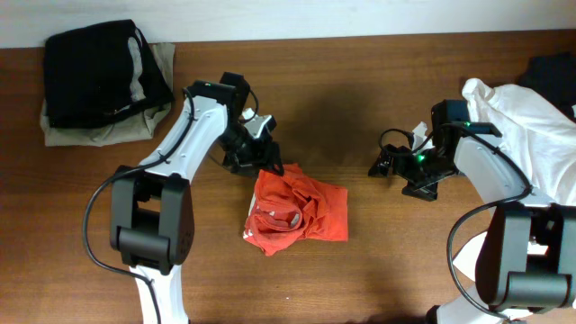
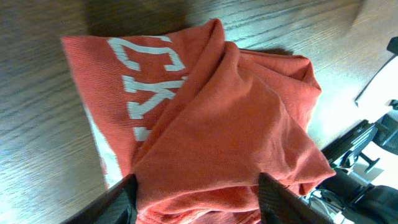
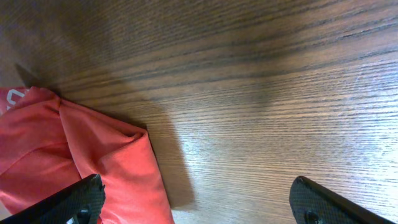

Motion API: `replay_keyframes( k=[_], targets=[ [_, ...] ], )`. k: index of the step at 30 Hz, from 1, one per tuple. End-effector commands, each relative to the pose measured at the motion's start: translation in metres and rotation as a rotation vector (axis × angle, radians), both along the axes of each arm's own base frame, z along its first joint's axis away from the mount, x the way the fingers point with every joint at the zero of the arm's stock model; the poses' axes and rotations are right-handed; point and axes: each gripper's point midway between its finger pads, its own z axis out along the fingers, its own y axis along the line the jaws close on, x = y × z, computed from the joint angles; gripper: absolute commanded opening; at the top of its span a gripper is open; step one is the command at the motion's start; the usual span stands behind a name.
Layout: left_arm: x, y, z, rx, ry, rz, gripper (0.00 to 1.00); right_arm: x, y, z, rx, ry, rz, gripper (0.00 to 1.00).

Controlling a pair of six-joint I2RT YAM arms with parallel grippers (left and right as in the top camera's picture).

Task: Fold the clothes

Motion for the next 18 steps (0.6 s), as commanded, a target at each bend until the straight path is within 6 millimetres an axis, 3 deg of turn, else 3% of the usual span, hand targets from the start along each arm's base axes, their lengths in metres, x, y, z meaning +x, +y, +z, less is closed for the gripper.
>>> replay_keyframes(
  k=[1,2,3,9,13,18],
  targets=[
    [-0.007,-0.007,-0.007,-0.012,0.024,-0.029,0.26,0.005,-0.002,0.007,-0.016,-0.022,-0.001,0.99],
    [-0.007,-0.008,-0.007,-0.013,0.023,-0.032,0.09,0.004,-0.002,0.006,-0.016,-0.019,-0.001,0.99],
    [-0.007,-0.009,-0.007,-0.016,0.021,-0.032,0.01,0.004,-0.003,0.006,-0.020,-0.018,-0.001,0.99],
    [0.003,-0.042,0.028,-0.237,0.006,-0.024,0.00,0.004,-0.006,0.005,-0.038,-0.016,-0.003,0.98],
    [0.008,-0.055,0.051,-0.259,-0.039,-0.054,0.00,0.004,-0.006,0.005,-0.038,-0.017,-0.003,0.99],
    [-0.009,-0.100,0.067,-0.330,-0.064,-0.148,0.01,0.005,-0.006,0.005,-0.037,-0.020,-0.007,0.99]
  ],
)
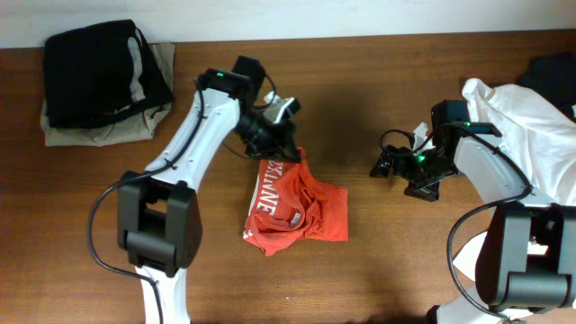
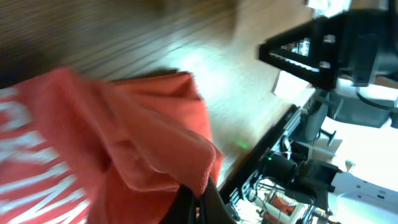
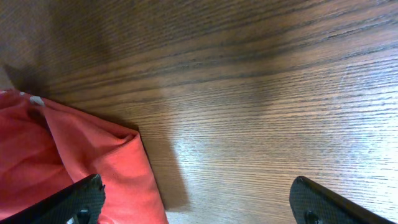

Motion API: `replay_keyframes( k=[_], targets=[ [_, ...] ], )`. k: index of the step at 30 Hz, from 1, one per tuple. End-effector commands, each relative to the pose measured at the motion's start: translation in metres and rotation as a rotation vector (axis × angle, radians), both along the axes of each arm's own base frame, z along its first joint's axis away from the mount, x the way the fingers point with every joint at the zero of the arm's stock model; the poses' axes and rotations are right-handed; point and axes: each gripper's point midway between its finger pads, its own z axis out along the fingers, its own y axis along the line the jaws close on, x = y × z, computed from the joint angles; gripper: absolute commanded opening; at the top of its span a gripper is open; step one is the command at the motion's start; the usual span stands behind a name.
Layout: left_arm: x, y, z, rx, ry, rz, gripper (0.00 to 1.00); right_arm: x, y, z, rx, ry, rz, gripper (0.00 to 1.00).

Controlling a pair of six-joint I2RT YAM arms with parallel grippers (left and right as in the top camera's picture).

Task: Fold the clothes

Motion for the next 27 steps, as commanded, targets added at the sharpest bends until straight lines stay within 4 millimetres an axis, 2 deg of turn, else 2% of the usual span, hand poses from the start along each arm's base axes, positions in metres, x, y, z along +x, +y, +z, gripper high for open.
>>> replay_keyframes(
  k=[1,5,9,12,14,16,18,20,21,22,25,27],
  targets=[
    [-0.015,-0.040,0.010,-0.080,-0.019,-0.083,0.01,0.006,-0.002,0.007,-0.011,-0.025,-0.005,0.99],
    [-0.019,-0.070,0.010,-0.088,-0.062,-0.100,0.01,0.005,-0.002,0.007,-0.011,-0.023,-0.006,0.99],
    [-0.023,-0.076,0.005,-0.051,-0.082,-0.114,0.01,0.005,-0.002,0.007,-0.011,-0.020,-0.006,0.99],
    [-0.028,-0.088,0.007,-0.066,-0.105,-0.140,0.63,0.004,-0.001,0.007,-0.006,-0.009,-0.019,0.99],
    [-0.028,-0.095,0.008,-0.080,-0.130,-0.154,0.80,0.003,-0.001,0.007,-0.003,0.002,-0.037,0.99],
    [-0.025,-0.098,0.009,-0.093,-0.151,-0.157,0.93,0.002,-0.001,0.007,-0.003,0.007,-0.037,0.99],
    [-0.022,-0.098,0.012,-0.099,-0.168,-0.160,0.93,0.000,-0.004,0.007,-0.003,0.017,-0.044,0.99],
    [-0.008,-0.082,0.015,-0.048,-0.202,-0.136,0.93,-0.003,-0.010,0.006,-0.006,0.028,-0.052,0.99],
    [0.007,-0.061,0.018,0.038,-0.237,-0.102,0.93,-0.005,-0.015,0.006,-0.006,0.033,-0.056,0.99],
    [0.014,-0.049,0.022,0.076,-0.257,-0.095,0.93,-0.006,-0.018,0.006,-0.006,0.032,-0.057,0.99],
    [0.037,0.004,0.036,0.205,-0.280,-0.018,0.93,-0.006,-0.029,0.006,-0.005,0.038,-0.091,0.99],
    [0.047,0.024,0.037,0.215,-0.265,0.028,0.94,-0.006,-0.032,0.006,-0.004,0.038,-0.100,0.99]
  ],
)
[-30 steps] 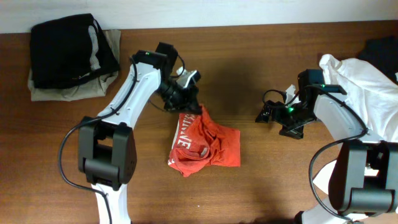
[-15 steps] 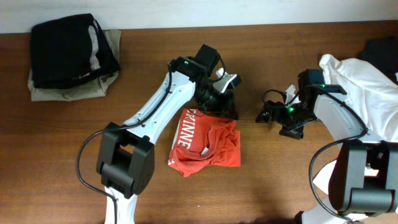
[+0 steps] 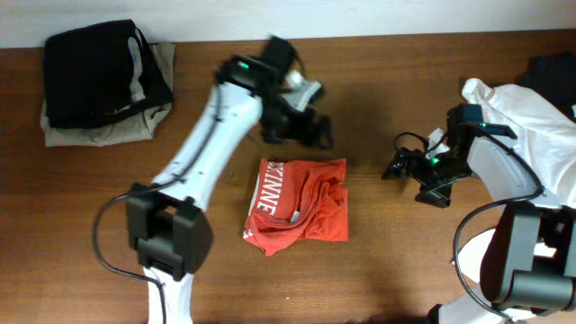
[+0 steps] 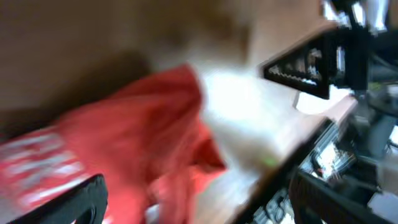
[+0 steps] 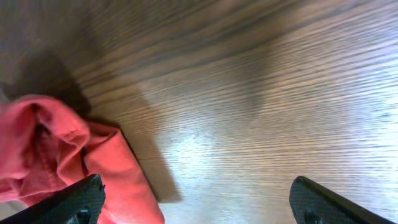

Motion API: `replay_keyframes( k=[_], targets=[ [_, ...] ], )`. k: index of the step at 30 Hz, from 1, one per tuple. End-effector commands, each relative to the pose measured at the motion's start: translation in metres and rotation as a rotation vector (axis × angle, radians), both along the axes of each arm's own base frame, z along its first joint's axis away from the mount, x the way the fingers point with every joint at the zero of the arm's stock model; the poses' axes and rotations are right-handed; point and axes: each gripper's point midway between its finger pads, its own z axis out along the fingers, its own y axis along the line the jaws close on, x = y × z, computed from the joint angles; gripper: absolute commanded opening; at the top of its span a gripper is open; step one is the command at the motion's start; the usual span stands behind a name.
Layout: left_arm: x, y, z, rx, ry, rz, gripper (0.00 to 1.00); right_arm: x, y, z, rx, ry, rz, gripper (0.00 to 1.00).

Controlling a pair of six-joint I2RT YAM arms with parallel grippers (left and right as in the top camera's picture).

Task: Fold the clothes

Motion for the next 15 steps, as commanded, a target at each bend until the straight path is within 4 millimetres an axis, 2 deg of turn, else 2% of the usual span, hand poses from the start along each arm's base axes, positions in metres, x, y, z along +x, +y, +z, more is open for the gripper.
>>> replay_keyframes(
  k=[1,5,8,13,15],
  targets=[
    [0.031,0.050,-0.002,0.081,-0.052,0.085,0.95,0.006,-0.008,0.006,-0.016,-0.032,-0.005,0.99],
    [0.039,0.101,-0.017,0.163,0.005,0.186,0.98,0.013,-0.010,0.006,-0.026,-0.060,-0.006,0.99],
    [0.026,0.119,-0.037,0.200,0.091,0.209,0.99,0.015,-0.022,0.006,-0.031,-0.070,-0.042,0.98],
    [0.009,0.118,-0.060,0.215,0.166,0.192,0.99,0.013,-0.049,0.006,-0.034,-0.062,-0.126,0.99],
    [-0.001,0.103,-0.064,0.137,0.190,0.131,0.99,0.010,-0.055,0.005,-0.045,-0.054,-0.136,0.99]
  ],
)
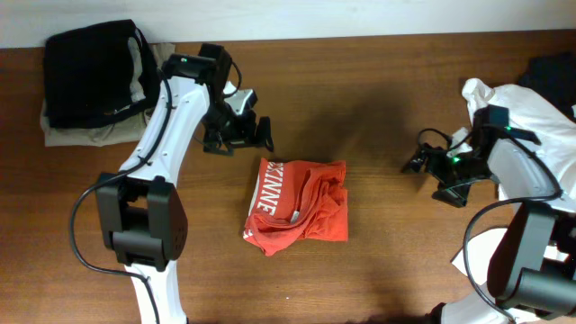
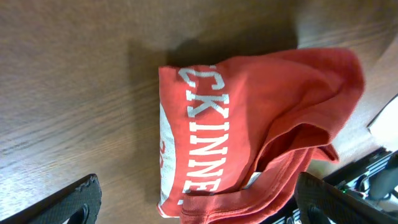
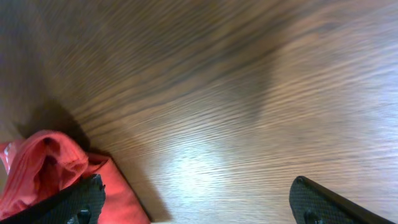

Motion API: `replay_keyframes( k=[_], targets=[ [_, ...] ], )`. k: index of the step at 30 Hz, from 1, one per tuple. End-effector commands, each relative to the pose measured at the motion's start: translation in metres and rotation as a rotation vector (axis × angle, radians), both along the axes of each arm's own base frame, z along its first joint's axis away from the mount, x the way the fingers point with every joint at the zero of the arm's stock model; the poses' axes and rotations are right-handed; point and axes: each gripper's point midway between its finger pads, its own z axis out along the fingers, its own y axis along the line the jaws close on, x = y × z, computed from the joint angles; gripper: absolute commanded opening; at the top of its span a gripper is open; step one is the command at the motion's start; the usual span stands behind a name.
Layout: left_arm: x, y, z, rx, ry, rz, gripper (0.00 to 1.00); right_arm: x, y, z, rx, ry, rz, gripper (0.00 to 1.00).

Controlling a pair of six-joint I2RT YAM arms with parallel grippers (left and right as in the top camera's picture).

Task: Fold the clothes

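Observation:
A red garment with white lettering [image 1: 299,202] lies loosely folded at the table's middle, its lettered panel [image 2: 205,143] facing up on the left side and rumpled folds on the right. My left gripper [image 1: 250,135] hangs open just up and left of it, holding nothing; its fingers [image 2: 81,196] frame the cloth in the left wrist view. My right gripper [image 1: 425,164] is open well to the right of the garment, over bare wood, and only the garment's right edge [image 3: 50,174] shows in its view.
A folded stack of black and khaki clothes [image 1: 101,81] sits at the back left corner. A white garment [image 1: 531,126] lies heaped at the right edge, with a dark item [image 1: 551,72] behind it. The table [image 1: 378,270] is brown wood.
My left gripper has moved from above the garment's upper right corner to the upper left of it. My right gripper has shifted a little to the right. The garment lies as before.
My left gripper was open at the crumpled garment's top edge. Then it was shut on a fold of the red cloth, lifted to the right. Then it was open past the top right corner, the cloth lying flatter with lettering up. Now both grippers stand off from it.

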Motion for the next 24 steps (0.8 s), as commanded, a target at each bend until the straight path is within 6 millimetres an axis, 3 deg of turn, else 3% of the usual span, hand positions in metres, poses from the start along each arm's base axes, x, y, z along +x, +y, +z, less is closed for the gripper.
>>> replay_keyframes(
  k=[1,7,12,15,21,24],
  targets=[
    [-0.017,-0.024,-0.010,-0.124,0.047,-0.086,0.99,0.003,-0.012,0.005,-0.038,-0.017,-0.009,0.99],
    [-0.041,-0.048,-0.036,-0.162,0.098,-0.143,0.99,0.003,-0.012,0.005,-0.040,-0.019,-0.009,0.99],
    [-0.061,-0.087,-0.031,-0.230,0.088,-0.262,0.93,0.003,-0.012,0.005,-0.040,-0.019,-0.009,0.98],
    [-0.070,-0.100,-0.031,-0.229,0.089,-0.304,0.85,0.003,-0.012,0.005,-0.043,-0.018,-0.009,0.99],
    [-0.073,-0.115,-0.033,-0.236,0.057,-0.346,0.81,0.001,-0.015,0.003,-0.059,-0.007,-0.009,0.99],
    [-0.074,-0.120,-0.034,-0.241,0.053,-0.358,0.67,0.001,-0.015,0.003,-0.059,-0.005,-0.009,0.99]
  ],
)
